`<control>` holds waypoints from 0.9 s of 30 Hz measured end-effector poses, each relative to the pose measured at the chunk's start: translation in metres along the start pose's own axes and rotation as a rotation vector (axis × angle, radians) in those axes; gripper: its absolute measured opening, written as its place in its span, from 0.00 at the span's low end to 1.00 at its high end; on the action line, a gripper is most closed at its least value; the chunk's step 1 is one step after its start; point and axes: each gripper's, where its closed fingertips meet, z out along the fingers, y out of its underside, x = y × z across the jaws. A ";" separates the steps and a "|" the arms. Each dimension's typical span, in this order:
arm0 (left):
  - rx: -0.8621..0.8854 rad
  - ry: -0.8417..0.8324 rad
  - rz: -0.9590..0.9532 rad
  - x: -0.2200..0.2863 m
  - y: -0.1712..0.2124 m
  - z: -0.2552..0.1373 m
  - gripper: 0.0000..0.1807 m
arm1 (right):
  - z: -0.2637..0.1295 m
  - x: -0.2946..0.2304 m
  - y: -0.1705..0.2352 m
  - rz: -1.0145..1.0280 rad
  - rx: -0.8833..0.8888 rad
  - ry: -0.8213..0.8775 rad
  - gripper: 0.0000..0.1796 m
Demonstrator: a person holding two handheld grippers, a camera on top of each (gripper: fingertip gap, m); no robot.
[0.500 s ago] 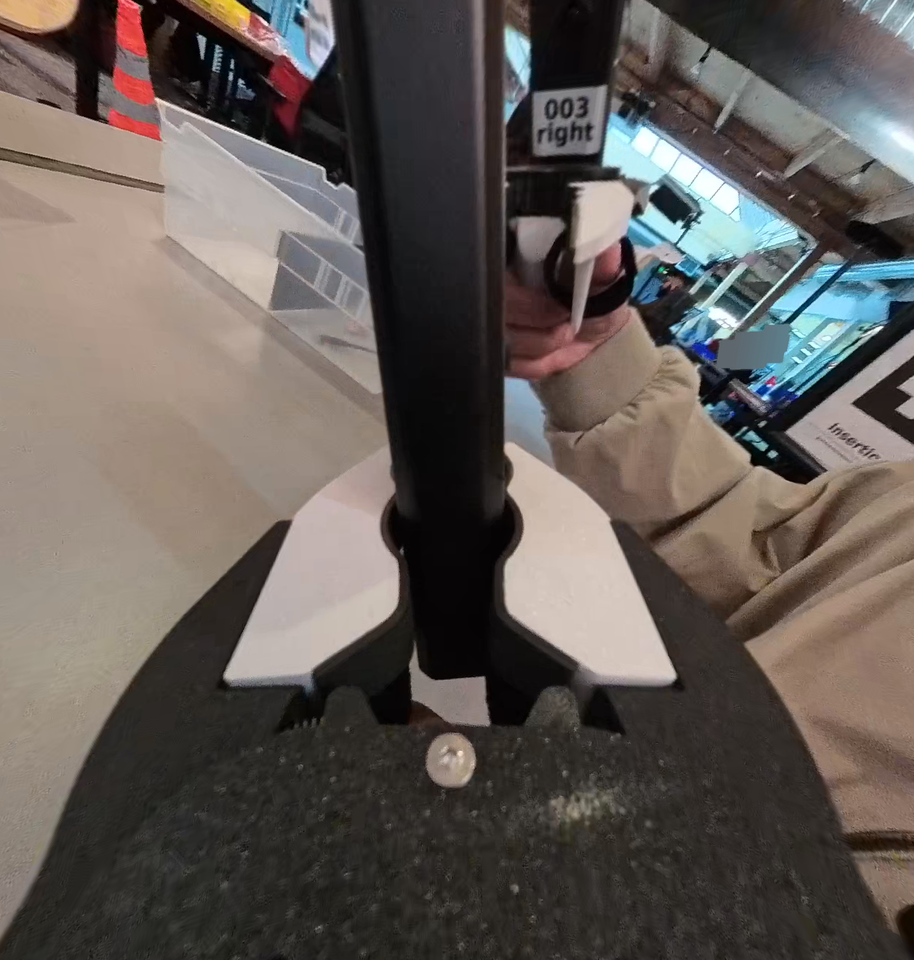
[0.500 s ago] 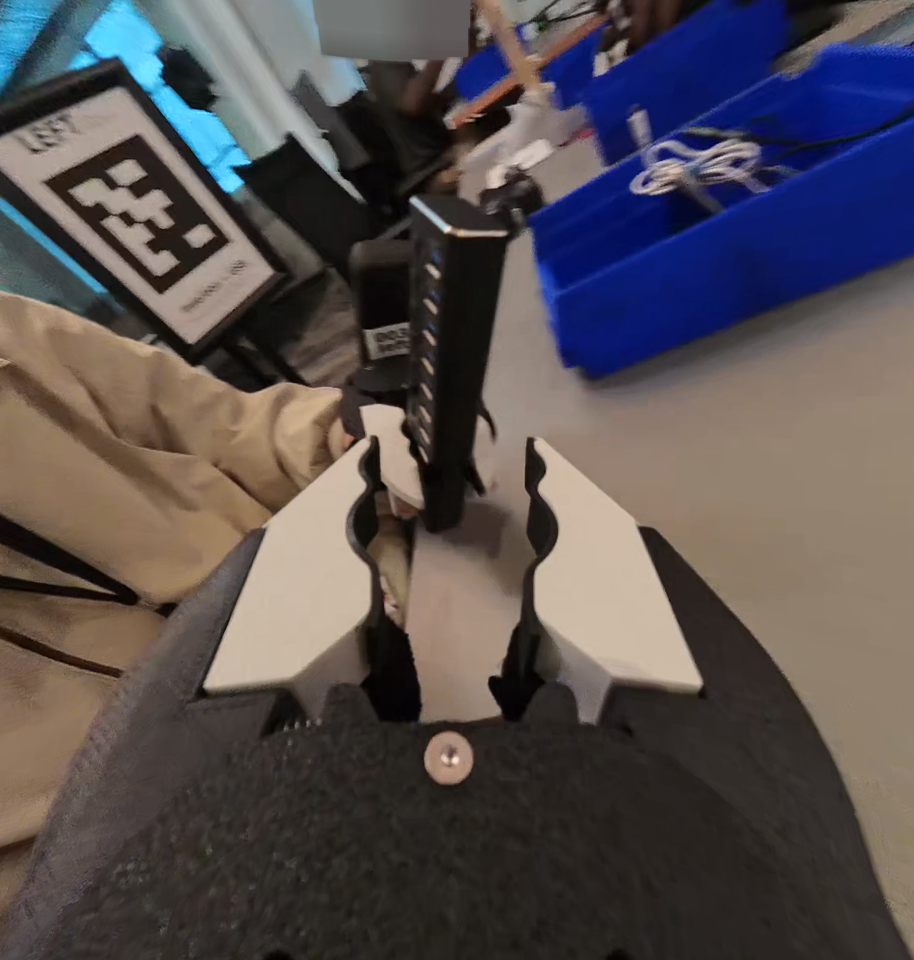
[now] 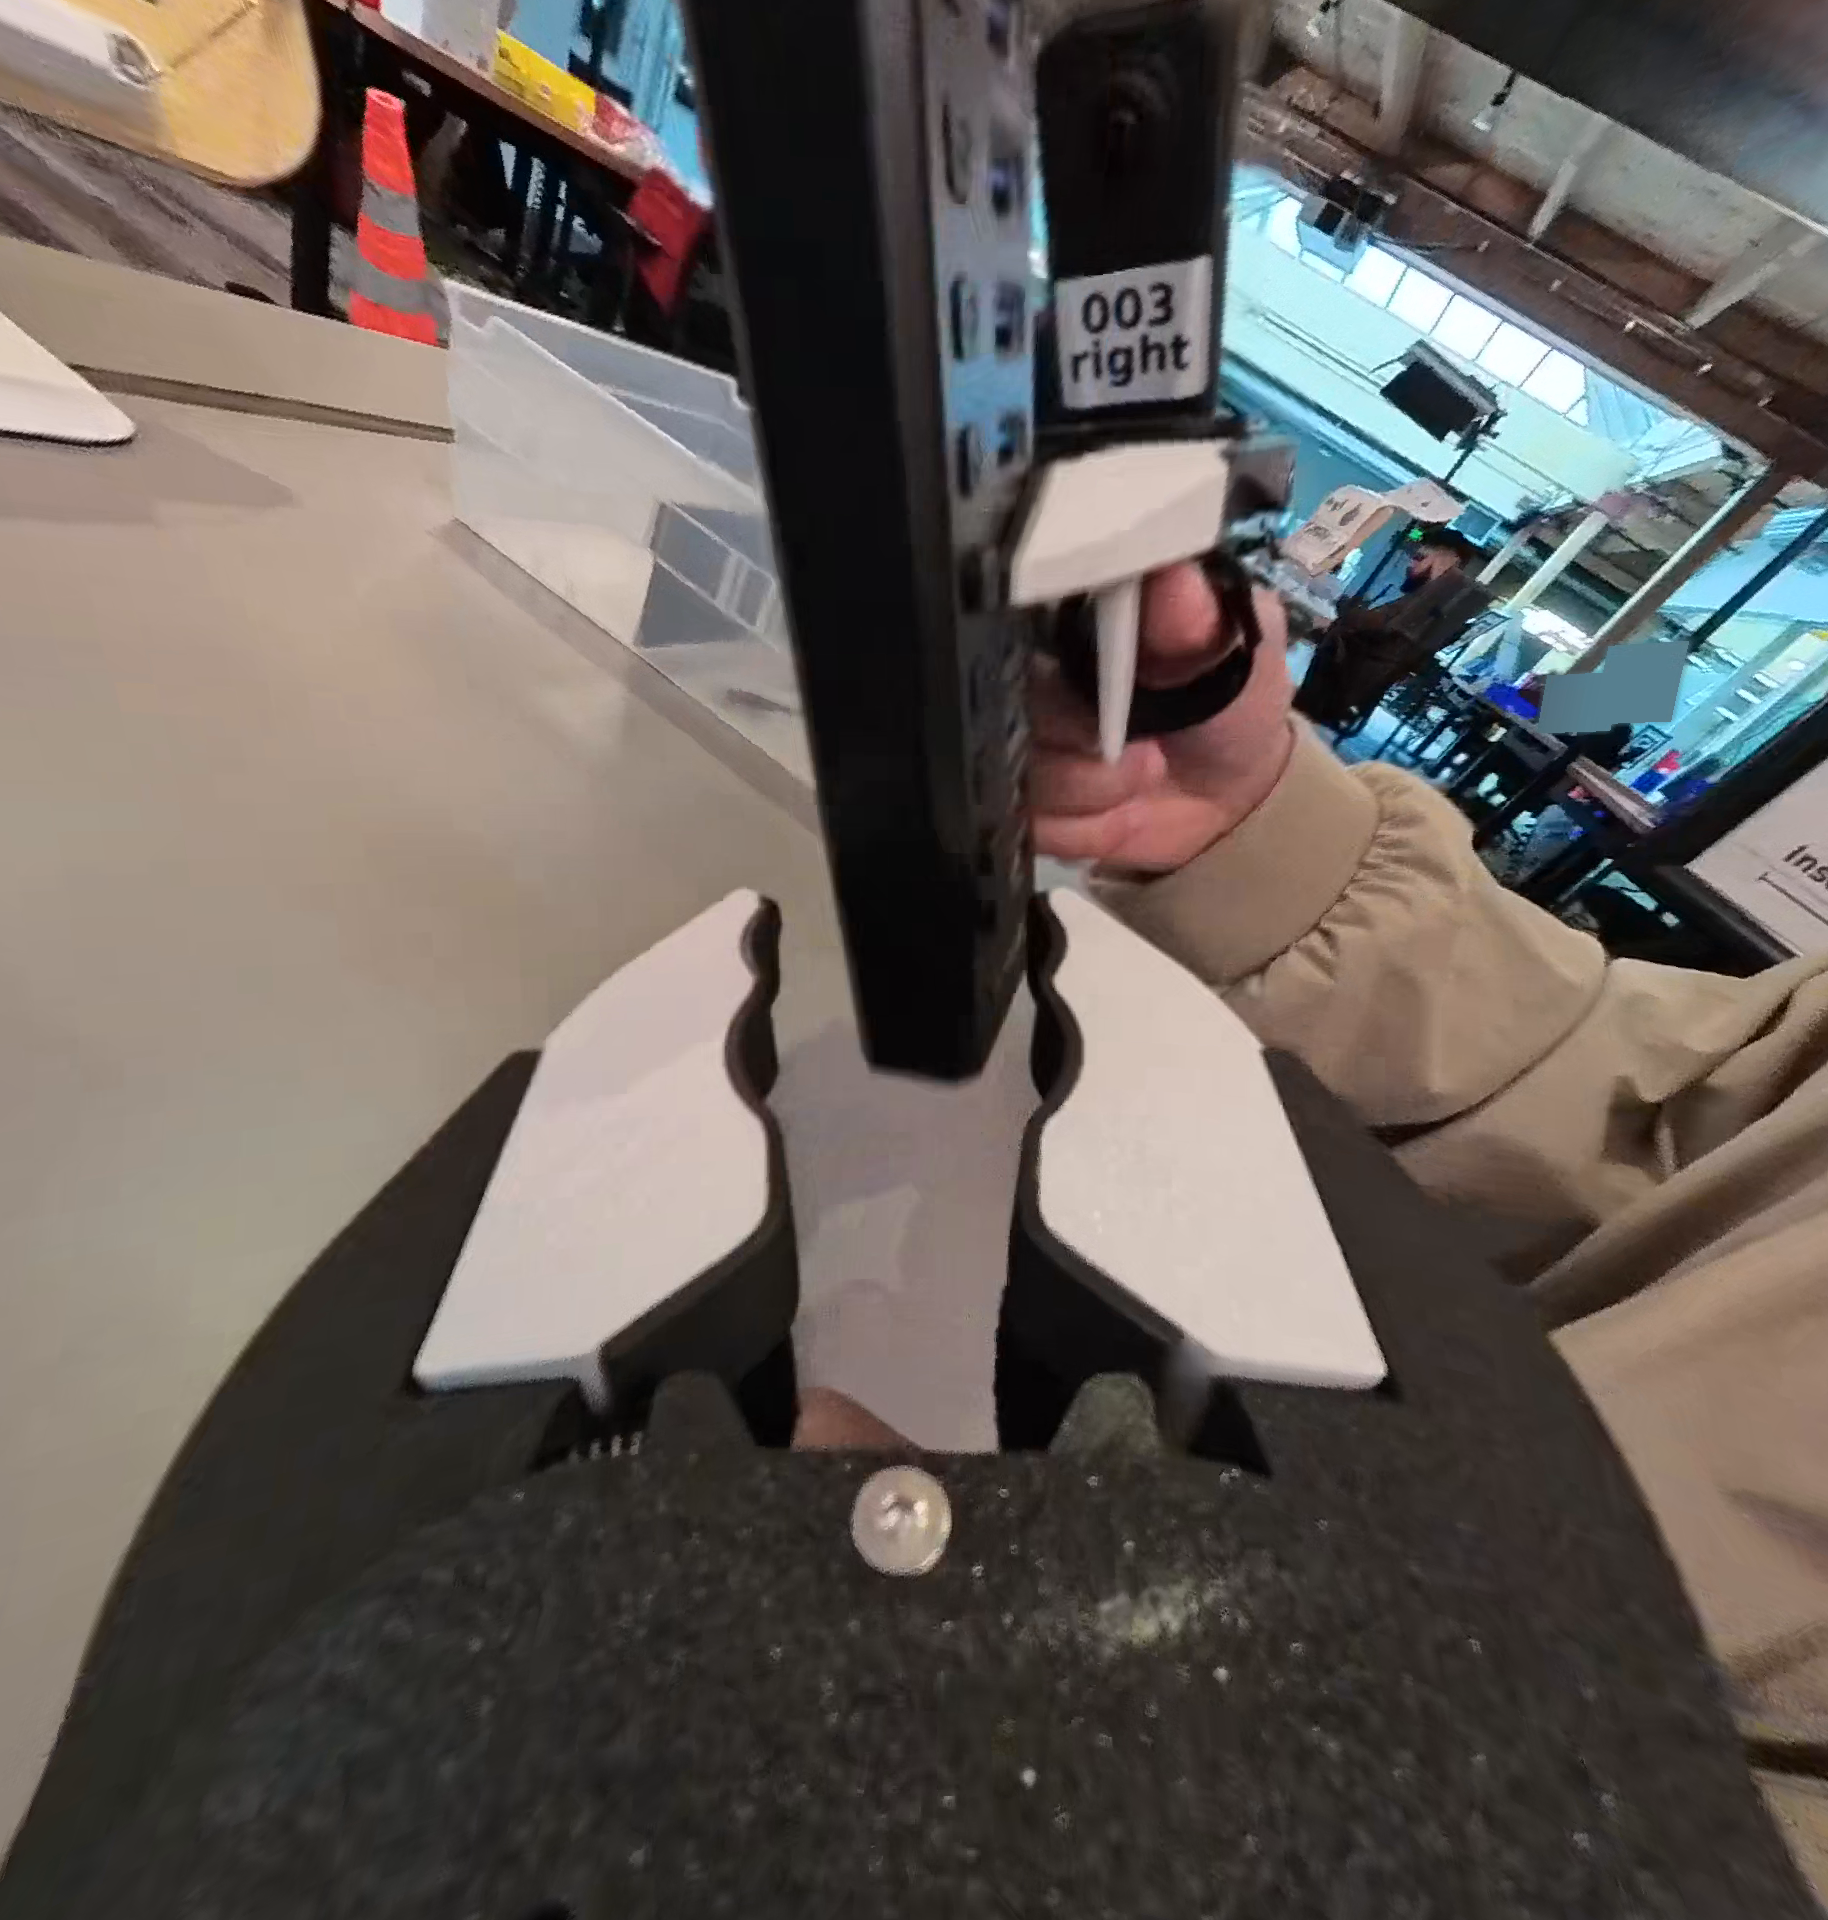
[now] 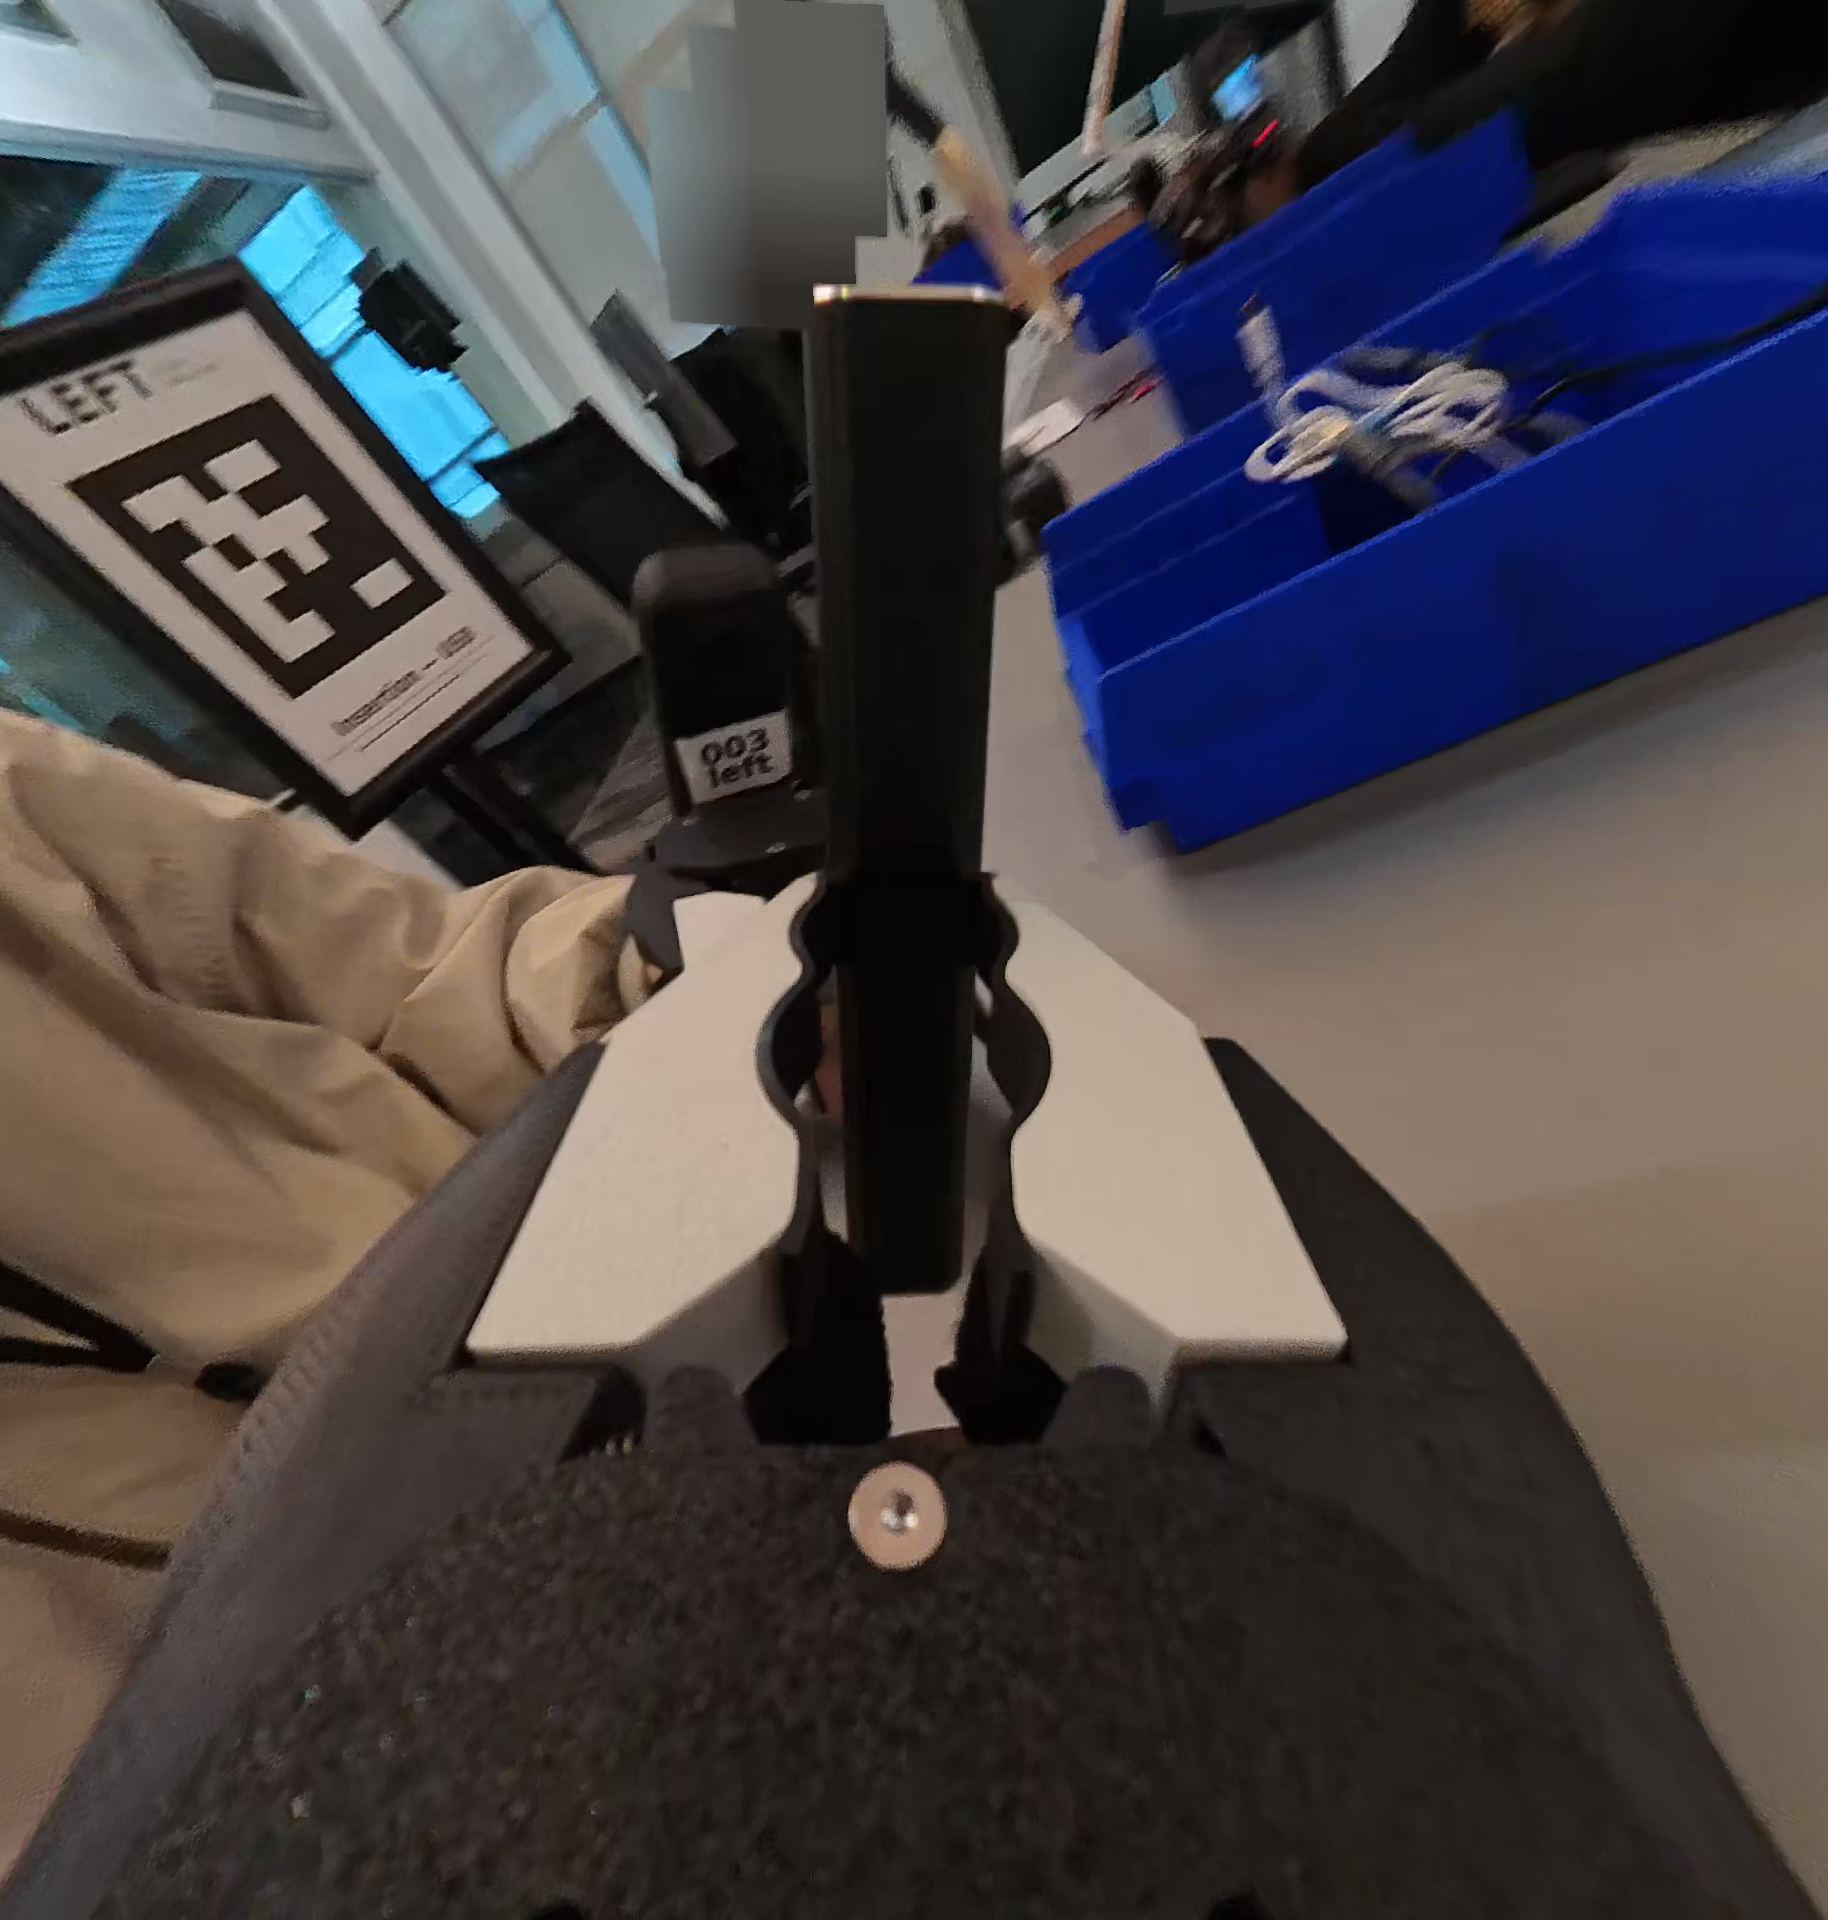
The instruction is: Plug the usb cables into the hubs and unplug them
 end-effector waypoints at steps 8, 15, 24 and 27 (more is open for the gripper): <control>0.032 -0.007 -0.067 -0.012 -0.006 -0.009 0.20 | -0.185 0.073 -0.100 -0.313 -0.054 0.739 0.14; -0.025 0.001 -0.013 -0.007 0.002 0.000 0.18 | -0.319 0.202 -0.088 -0.311 -0.650 1.055 0.14; -0.094 -0.017 0.068 -0.010 0.012 0.007 0.17 | -0.318 0.286 -0.018 -0.261 -0.966 0.870 0.14; -0.078 -0.013 0.074 -0.010 0.010 0.006 0.17 | -0.317 0.300 -0.009 -0.279 -1.022 0.832 0.14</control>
